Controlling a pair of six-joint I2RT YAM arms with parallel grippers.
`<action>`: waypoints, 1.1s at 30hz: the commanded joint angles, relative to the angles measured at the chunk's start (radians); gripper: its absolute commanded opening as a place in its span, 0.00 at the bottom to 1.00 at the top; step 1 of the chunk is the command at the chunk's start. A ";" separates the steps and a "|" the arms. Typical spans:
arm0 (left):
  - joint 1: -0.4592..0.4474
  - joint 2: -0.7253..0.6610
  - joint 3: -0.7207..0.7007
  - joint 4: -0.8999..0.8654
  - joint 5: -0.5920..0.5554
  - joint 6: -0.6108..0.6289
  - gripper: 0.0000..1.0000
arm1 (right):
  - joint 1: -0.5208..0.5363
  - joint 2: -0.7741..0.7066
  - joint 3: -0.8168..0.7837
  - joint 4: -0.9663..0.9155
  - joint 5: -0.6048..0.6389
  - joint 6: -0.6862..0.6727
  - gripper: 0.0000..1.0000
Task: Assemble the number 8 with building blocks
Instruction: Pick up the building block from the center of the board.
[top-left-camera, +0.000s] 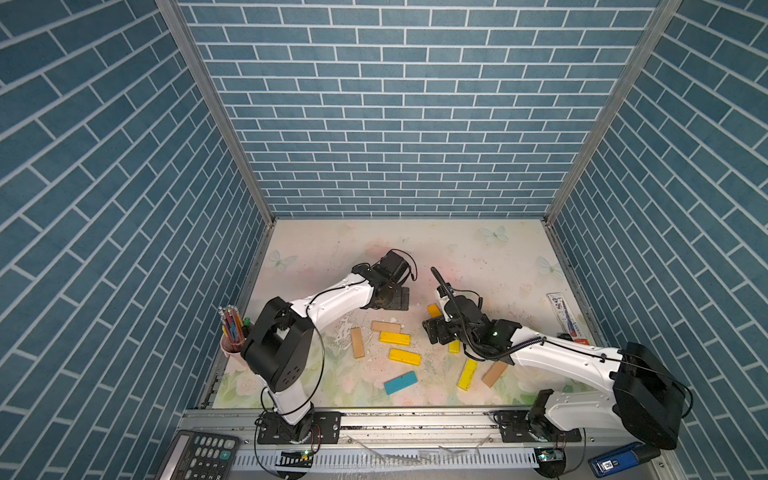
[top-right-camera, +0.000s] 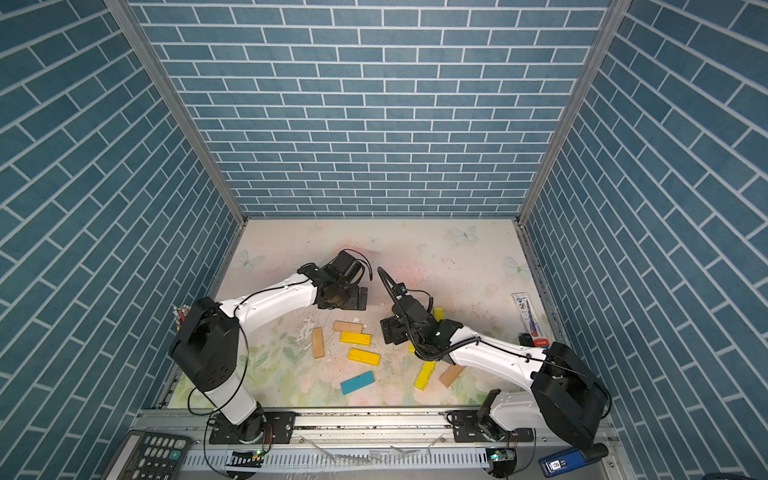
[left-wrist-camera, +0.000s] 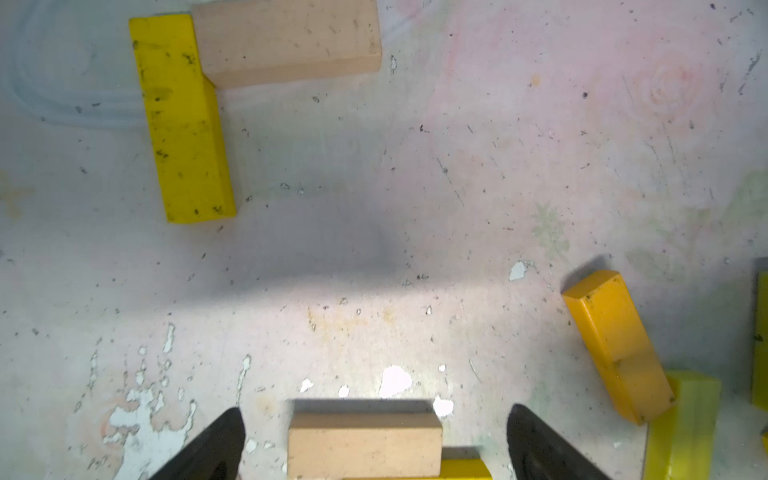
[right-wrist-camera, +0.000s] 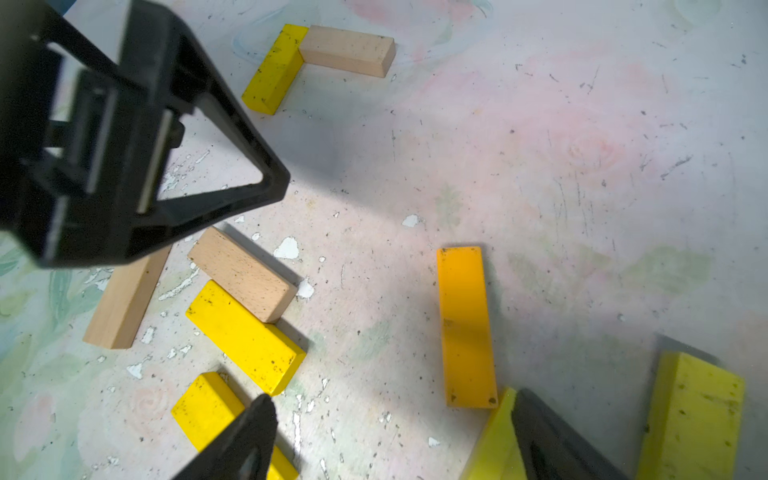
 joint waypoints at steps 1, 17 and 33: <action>0.026 -0.069 -0.070 -0.012 0.017 -0.005 1.00 | 0.002 0.038 0.053 0.005 -0.048 -0.005 0.87; 0.042 -0.170 -0.372 -0.049 -0.023 -0.131 0.85 | 0.002 0.082 0.057 0.037 -0.080 -0.001 0.87; 0.051 -0.109 -0.437 0.073 -0.002 -0.152 0.44 | 0.002 0.048 0.026 0.025 -0.051 0.011 0.86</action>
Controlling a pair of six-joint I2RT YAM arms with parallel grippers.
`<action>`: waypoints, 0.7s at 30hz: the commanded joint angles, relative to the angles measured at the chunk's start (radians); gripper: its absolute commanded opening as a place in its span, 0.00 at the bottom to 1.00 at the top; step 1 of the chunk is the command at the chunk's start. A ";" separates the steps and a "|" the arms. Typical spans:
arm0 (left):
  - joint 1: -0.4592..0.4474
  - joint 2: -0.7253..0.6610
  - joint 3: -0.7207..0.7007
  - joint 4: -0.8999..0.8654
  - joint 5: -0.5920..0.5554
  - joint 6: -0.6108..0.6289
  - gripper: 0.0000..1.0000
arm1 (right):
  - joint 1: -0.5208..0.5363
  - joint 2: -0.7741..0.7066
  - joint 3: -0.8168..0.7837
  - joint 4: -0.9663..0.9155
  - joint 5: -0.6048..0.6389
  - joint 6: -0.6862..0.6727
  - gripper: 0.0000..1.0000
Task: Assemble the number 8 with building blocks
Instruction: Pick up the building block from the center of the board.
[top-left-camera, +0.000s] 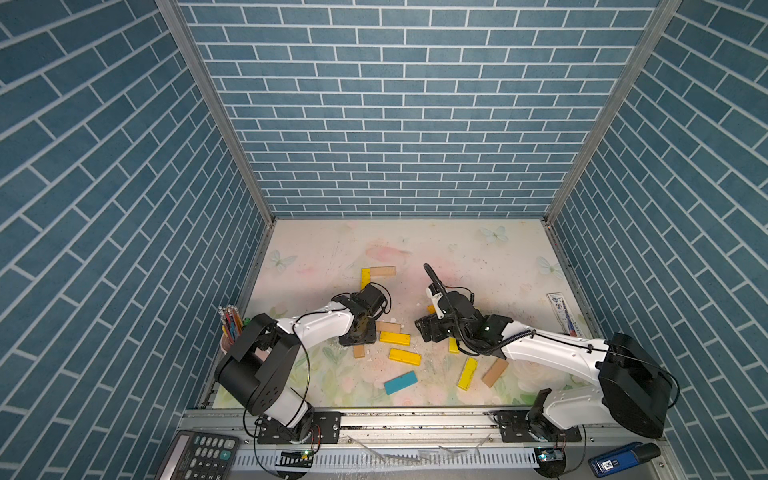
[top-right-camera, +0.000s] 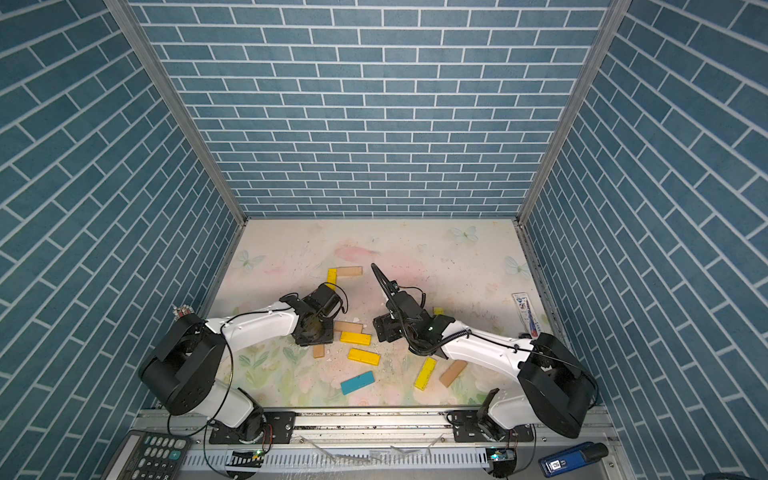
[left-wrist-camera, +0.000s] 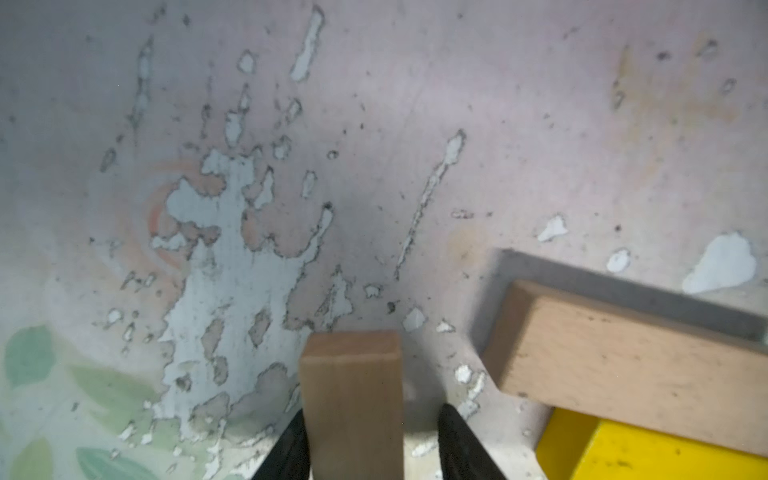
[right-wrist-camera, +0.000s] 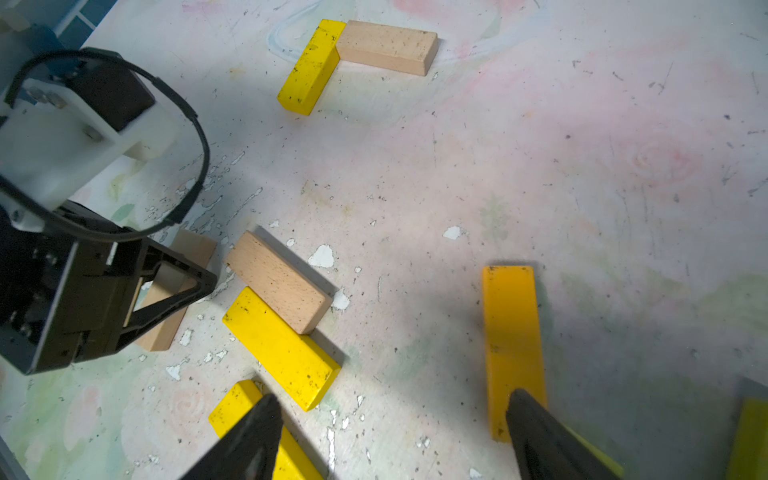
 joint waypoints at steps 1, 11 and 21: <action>0.007 0.021 -0.030 0.011 -0.003 -0.005 0.41 | 0.002 -0.024 -0.018 -0.009 0.019 0.014 0.86; 0.036 -0.029 0.053 -0.065 -0.032 0.043 0.27 | 0.003 -0.040 -0.039 -0.003 0.034 0.025 0.85; 0.047 0.077 0.280 -0.096 -0.023 0.103 0.27 | 0.002 -0.050 -0.043 -0.009 0.050 0.026 0.84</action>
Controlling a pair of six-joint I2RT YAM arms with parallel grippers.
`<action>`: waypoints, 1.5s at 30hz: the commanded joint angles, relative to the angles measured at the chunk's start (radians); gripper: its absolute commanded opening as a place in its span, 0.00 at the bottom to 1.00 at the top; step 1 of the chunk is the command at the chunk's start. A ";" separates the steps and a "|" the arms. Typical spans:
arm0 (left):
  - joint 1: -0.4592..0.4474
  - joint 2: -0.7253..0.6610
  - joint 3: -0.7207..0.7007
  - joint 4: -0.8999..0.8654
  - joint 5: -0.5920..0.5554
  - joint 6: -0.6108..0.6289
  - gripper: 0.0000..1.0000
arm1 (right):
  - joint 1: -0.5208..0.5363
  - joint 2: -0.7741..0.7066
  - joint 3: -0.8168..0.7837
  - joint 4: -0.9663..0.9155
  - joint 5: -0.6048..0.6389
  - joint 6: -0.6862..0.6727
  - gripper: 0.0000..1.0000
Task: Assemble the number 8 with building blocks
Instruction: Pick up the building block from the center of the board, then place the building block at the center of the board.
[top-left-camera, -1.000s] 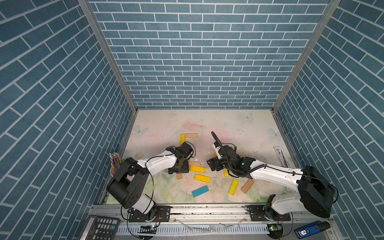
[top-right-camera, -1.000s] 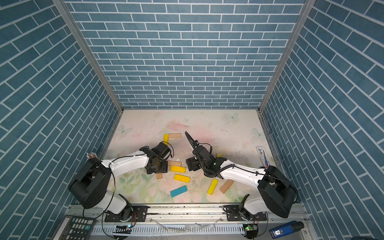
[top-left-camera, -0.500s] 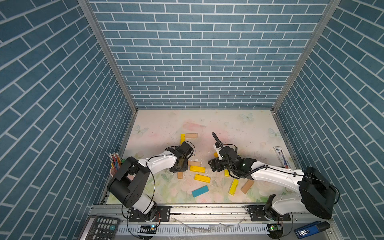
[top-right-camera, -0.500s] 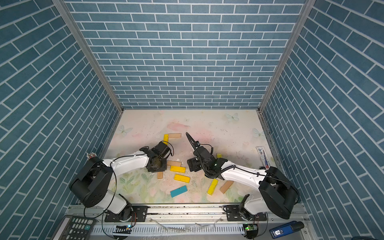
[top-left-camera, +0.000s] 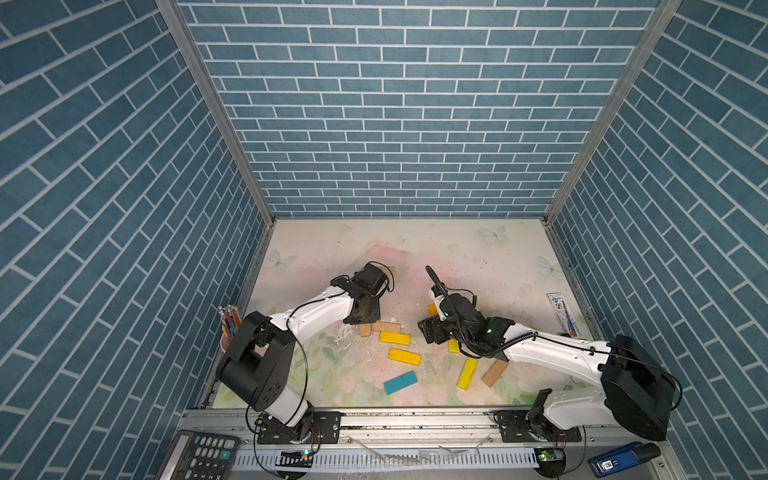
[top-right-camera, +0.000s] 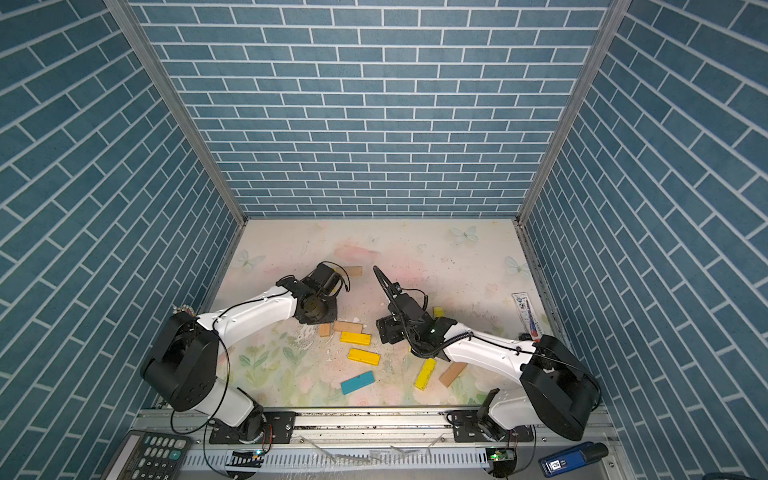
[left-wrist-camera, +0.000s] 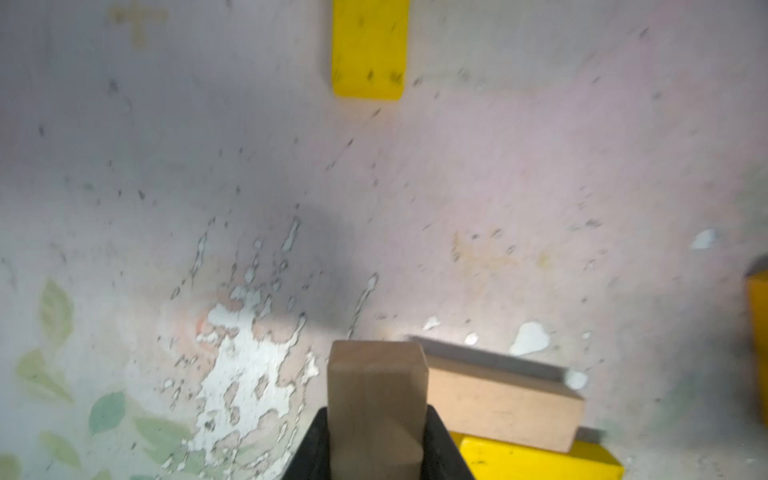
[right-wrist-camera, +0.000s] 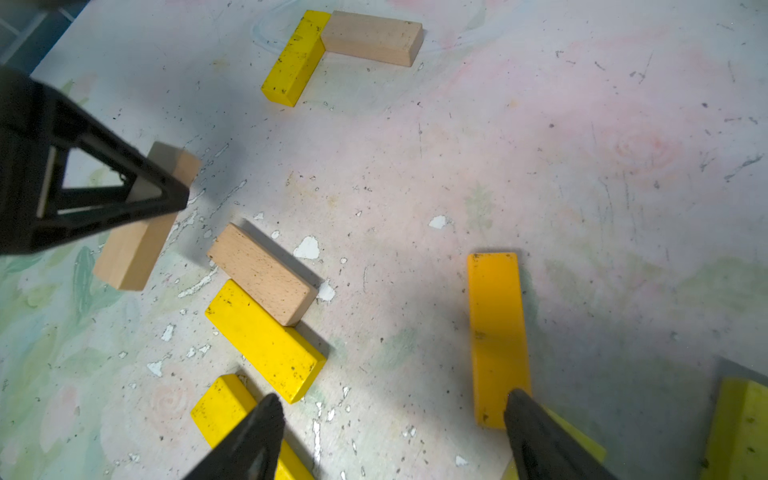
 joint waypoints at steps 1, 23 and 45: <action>0.008 0.070 0.080 -0.022 -0.004 0.031 0.27 | 0.002 -0.033 -0.015 -0.011 0.029 0.025 0.84; 0.016 0.465 0.416 0.057 0.036 -0.031 0.43 | 0.002 -0.036 -0.009 -0.046 0.055 0.020 0.84; 0.072 -0.146 -0.103 0.186 0.056 0.012 1.00 | -0.023 0.094 0.114 -0.051 0.032 0.016 0.84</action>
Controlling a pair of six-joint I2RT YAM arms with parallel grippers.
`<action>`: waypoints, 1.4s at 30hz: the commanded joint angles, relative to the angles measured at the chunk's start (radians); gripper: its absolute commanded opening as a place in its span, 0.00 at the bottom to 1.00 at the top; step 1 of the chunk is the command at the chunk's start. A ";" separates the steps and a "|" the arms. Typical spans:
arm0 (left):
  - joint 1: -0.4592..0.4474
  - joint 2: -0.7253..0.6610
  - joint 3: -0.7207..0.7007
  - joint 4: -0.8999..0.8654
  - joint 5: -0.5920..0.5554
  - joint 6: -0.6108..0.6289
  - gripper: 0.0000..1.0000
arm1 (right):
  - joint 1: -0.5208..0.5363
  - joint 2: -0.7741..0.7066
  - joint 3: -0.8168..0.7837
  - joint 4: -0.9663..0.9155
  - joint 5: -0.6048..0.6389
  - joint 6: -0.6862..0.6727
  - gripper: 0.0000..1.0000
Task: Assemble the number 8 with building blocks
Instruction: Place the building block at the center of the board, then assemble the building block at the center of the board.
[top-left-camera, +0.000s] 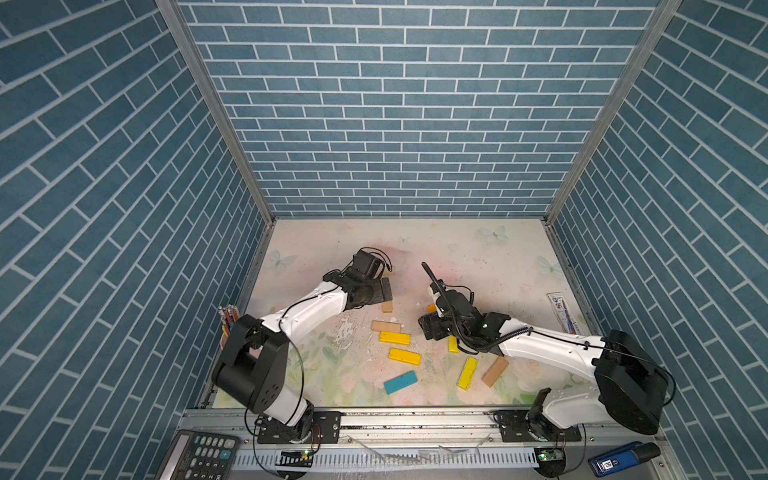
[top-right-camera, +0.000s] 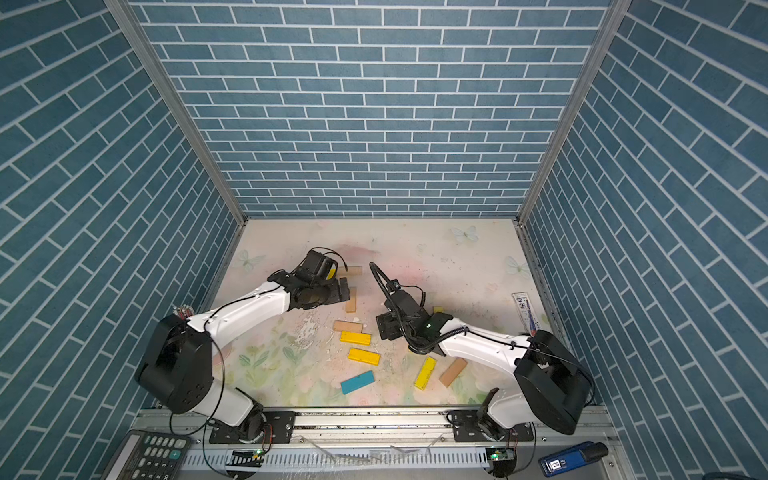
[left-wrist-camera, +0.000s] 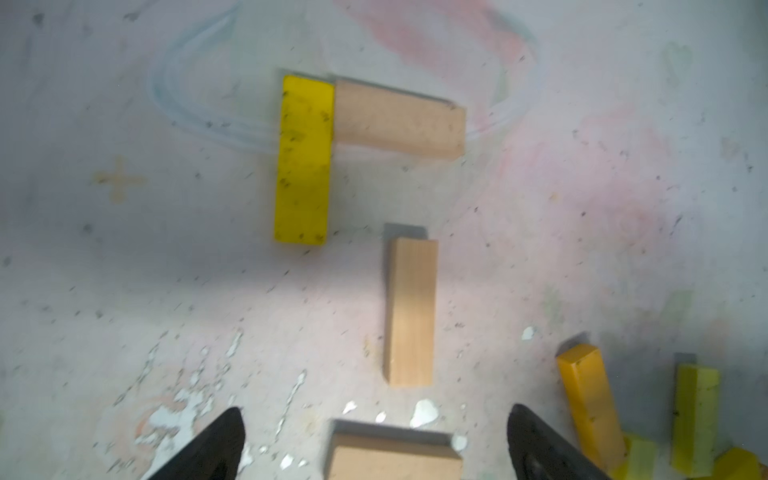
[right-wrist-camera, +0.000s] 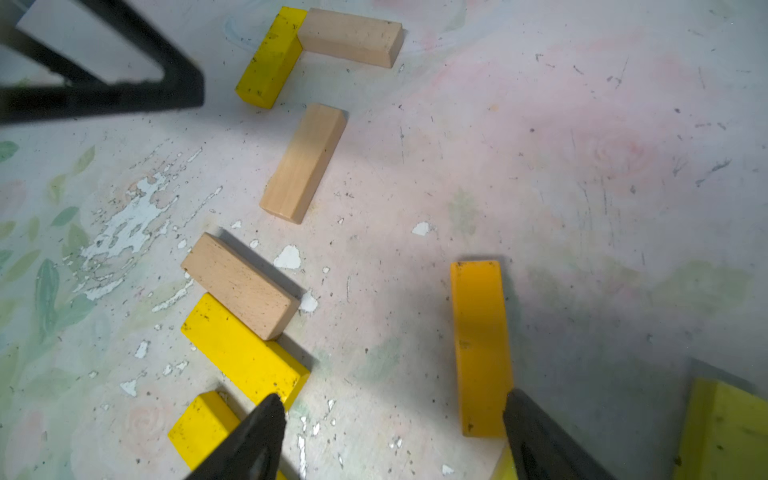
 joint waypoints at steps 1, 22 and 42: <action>0.012 -0.104 -0.092 -0.009 -0.015 0.035 0.99 | -0.010 0.052 0.060 -0.005 -0.002 0.016 0.84; 0.032 -0.657 -0.431 -0.024 -0.108 0.039 1.00 | -0.031 0.345 0.385 -0.071 0.045 -0.010 0.90; 0.032 -0.755 -0.480 0.008 -0.100 0.060 1.00 | -0.043 0.542 0.555 -0.193 -0.009 0.010 0.86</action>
